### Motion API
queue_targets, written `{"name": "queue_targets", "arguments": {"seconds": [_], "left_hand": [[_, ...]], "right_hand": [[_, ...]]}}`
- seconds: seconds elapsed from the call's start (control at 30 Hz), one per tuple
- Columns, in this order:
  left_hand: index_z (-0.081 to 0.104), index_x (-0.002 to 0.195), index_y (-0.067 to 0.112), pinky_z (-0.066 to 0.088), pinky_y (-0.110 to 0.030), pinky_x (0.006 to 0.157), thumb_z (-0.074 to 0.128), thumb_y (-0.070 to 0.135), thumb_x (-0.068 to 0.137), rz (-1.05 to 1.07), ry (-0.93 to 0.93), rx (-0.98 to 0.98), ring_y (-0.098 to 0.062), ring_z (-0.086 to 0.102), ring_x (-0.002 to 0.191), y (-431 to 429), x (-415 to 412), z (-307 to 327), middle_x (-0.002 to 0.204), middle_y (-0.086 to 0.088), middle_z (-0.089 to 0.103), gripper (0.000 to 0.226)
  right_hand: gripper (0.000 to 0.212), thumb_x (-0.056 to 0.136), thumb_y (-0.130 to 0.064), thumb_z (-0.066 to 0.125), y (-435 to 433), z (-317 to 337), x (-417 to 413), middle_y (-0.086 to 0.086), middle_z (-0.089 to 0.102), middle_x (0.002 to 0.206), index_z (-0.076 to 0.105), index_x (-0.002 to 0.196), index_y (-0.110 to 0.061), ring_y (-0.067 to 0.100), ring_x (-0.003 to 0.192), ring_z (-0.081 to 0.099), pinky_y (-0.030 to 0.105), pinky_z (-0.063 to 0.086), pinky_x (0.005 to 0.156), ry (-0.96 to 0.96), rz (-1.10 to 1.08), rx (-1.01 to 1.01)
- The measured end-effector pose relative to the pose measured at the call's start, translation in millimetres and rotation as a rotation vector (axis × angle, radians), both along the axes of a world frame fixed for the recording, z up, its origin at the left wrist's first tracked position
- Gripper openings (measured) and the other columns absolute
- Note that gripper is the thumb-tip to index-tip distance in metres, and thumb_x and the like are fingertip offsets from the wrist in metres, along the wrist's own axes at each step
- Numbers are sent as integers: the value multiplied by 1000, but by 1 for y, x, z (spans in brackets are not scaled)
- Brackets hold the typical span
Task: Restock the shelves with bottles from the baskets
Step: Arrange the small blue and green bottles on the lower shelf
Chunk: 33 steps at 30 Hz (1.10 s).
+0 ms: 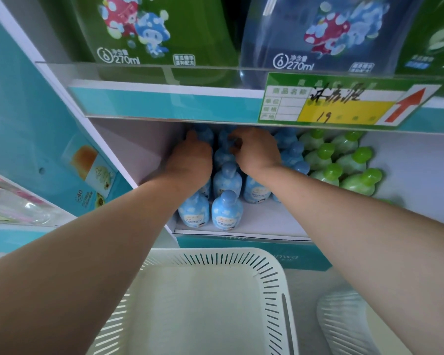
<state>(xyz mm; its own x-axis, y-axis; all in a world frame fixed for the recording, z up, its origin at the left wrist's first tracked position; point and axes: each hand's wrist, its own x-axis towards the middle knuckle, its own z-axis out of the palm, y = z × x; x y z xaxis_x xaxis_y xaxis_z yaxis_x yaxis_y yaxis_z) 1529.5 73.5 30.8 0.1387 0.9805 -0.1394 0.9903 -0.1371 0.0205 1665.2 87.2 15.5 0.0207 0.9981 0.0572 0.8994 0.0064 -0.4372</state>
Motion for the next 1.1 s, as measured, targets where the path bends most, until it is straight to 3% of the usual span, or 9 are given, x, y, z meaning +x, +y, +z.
{"name": "queue_targets", "arguments": {"seconds": [0.13, 0.23, 0.4, 0.6, 0.8, 0.97, 1.1], "left_hand": [[55, 121, 11, 43, -36, 93, 45, 15, 92, 11, -47, 1, -30, 49, 117, 1, -1, 2, 130, -13, 47, 31], [54, 118, 15, 37, -38, 96, 48, 20, 89, -93, -82, 157, -31, 43, 120, -7, 11, 11, 130, -9, 48, 30], [61, 117, 26, 30, -38, 97, 53, 21, 89, -326, 31, 294, -27, 42, 120, -20, 46, 18, 122, -2, 54, 30], [57, 115, 26, 29, -39, 98, 54, 37, 91, -369, 56, 157, -24, 50, 112, -28, 78, 7, 112, -1, 63, 26], [57, 109, 23, 35, -33, 91, 53, 29, 93, -299, -117, 106, -25, 60, 99, -24, 84, 4, 101, -4, 67, 18], [58, 107, 21, 36, -31, 83, 57, 24, 89, -282, -225, 91, -25, 60, 94, -21, 83, -2, 97, -4, 68, 18], [57, 111, 23, 38, -34, 92, 58, 28, 89, -290, -202, 55, -24, 60, 100, -17, 82, -3, 103, -2, 68, 23]], "right_hand": [[19, 89, -20, 51, -6, 11, 12, 5, 65, 106, 66, 101, -21, 25, 97, 58, 27, 41, 75, 37, 25, 25], [23, 91, -25, 54, -13, 22, 37, 11, 62, 117, 62, 109, -15, 30, 107, 55, 30, 41, 79, 25, -70, 73], [12, 83, -24, 61, -37, 28, 87, 4, 69, 100, 70, 91, -22, 28, 96, 62, 33, 50, 80, -54, -116, -12], [23, 78, -23, 67, -63, 23, 108, 5, 70, 100, 69, 101, -20, 28, 96, 63, 31, 50, 77, -95, -112, -101], [29, 82, -24, 68, -63, 16, 110, 3, 68, 107, 65, 110, -19, 25, 101, 61, 22, 36, 72, -83, -73, -86], [25, 81, -21, 69, -64, 16, 112, 3, 69, 103, 68, 105, -17, 25, 98, 62, 25, 42, 74, -81, -56, -69], [26, 81, -21, 69, -62, 14, 113, 4, 69, 105, 67, 106, -16, 25, 99, 62, 29, 48, 80, -69, -48, -80]]}}
